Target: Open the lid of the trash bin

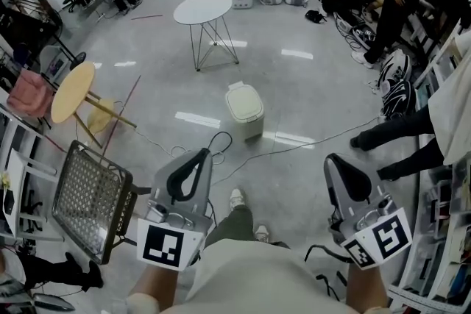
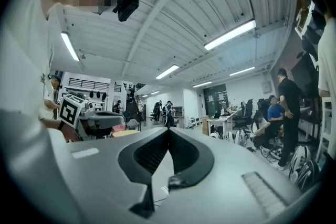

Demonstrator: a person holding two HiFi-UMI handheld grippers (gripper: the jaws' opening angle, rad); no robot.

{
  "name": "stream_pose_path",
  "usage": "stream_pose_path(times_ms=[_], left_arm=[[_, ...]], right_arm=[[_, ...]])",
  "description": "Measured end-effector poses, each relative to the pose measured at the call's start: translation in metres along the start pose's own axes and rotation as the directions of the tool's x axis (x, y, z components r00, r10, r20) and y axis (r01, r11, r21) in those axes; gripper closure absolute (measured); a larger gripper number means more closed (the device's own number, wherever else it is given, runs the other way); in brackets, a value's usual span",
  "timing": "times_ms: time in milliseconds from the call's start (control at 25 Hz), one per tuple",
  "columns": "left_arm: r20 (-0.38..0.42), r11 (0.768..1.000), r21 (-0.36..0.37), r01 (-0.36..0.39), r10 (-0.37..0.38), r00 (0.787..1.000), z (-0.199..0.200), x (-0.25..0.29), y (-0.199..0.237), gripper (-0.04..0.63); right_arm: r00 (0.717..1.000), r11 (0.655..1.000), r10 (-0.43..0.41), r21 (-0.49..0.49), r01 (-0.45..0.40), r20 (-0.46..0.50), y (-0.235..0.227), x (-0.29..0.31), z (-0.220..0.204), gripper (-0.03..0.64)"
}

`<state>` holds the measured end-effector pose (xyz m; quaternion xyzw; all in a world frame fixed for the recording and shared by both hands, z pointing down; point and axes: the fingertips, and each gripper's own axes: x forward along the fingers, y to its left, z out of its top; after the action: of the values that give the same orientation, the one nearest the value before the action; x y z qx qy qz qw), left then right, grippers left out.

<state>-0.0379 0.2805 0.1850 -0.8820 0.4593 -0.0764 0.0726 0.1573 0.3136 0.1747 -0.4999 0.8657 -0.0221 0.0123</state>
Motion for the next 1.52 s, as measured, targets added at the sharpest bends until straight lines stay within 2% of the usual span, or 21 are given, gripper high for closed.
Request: stream_pose_path(times_ms=[280, 560, 840, 1280, 1520], left_arm=[[-0.006, 1.0, -0.015, 0.011, -0.011, 1.0, -0.008, 0.025, 0.008, 0.594], [-0.017, 0.999, -0.023, 0.022, -0.022, 1.0, -0.021, 0.062, 0.045, 0.594], [-0.036, 0.999, -0.033, 0.04, -0.041, 0.999, -0.041, 0.121, 0.098, 0.594], [-0.065, 0.993, -0.053, 0.103, -0.107, 0.992, -0.074, 0.23, 0.211, 0.594], [-0.072, 0.993, -0.042, 0.115, -0.117, 0.99, -0.086, 0.267, 0.244, 0.594]], right_arm=[[0.999, 1.0, 0.002, -0.003, -0.002, -0.034, -0.016, 0.022, -0.011, 0.614], [0.998, 1.0, 0.007, -0.002, -0.007, -0.064, -0.03, 0.076, -0.02, 0.614], [0.994, 1.0, 0.006, 0.006, -0.005, -0.107, -0.054, 0.157, -0.033, 0.614], [0.99, 0.999, -0.018, 0.032, 0.022, -0.139, -0.088, 0.311, -0.039, 0.614], [0.99, 0.999, -0.023, 0.031, 0.027, -0.137, -0.107, 0.366, -0.042, 0.614]])
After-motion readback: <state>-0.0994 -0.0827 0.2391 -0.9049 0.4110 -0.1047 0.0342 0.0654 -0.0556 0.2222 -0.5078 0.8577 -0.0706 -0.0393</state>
